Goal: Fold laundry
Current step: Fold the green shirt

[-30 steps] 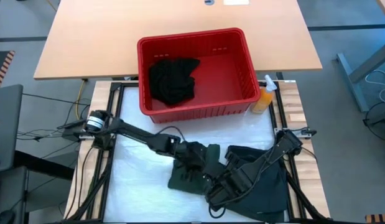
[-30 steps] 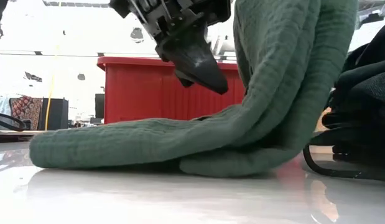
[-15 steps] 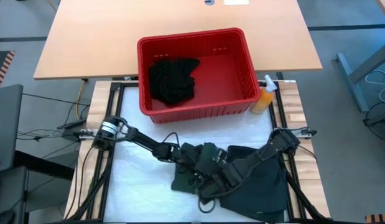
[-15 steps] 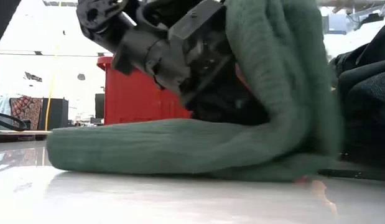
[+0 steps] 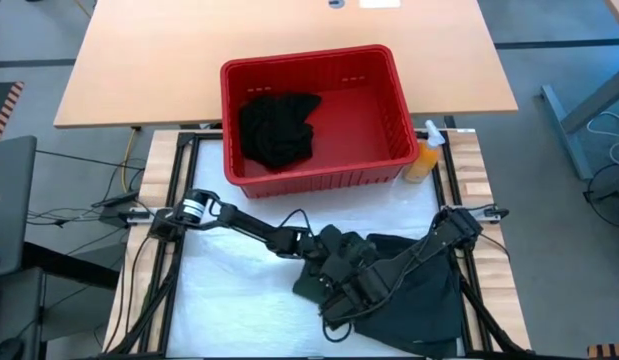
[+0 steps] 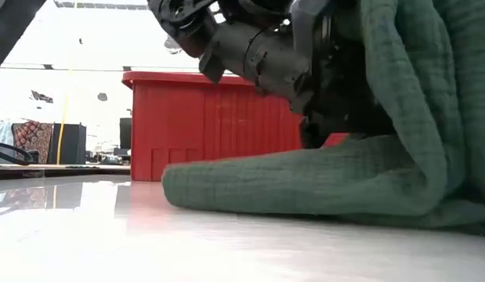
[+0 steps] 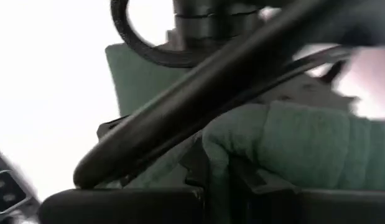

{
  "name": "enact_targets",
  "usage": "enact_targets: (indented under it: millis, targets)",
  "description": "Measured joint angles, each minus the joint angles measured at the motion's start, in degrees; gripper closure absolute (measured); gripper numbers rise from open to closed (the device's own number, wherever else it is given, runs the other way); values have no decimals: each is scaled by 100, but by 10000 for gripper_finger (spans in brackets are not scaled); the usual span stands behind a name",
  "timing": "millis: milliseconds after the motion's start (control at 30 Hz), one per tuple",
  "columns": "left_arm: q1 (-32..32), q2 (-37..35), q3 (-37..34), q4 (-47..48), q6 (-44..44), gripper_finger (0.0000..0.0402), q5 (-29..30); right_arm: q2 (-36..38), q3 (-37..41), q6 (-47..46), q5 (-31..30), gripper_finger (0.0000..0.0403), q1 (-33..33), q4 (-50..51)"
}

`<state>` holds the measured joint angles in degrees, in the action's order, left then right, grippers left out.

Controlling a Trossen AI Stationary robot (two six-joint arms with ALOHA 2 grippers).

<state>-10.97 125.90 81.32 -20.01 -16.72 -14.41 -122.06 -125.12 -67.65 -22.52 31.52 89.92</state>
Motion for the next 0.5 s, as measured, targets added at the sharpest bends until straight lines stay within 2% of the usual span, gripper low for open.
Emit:
enact_targets:
  millis: [133, 267, 367, 500]
  targets:
    - [132, -97, 63, 1173, 434, 356, -364, -13, 7, -298, 41, 357, 42, 6]
    - [250, -553, 53, 2209, 1135, 358, -479, -13, 7, -508, 17, 357, 40, 6]
    - [256, -1054, 54, 3233, 1834, 369, -309, -13, 7, -583, -13, 357, 29, 8]
    - [267, -1817, -18, 4571, 2556, 395, 275, -11, 4, -581, -68, 357, -56, 9]
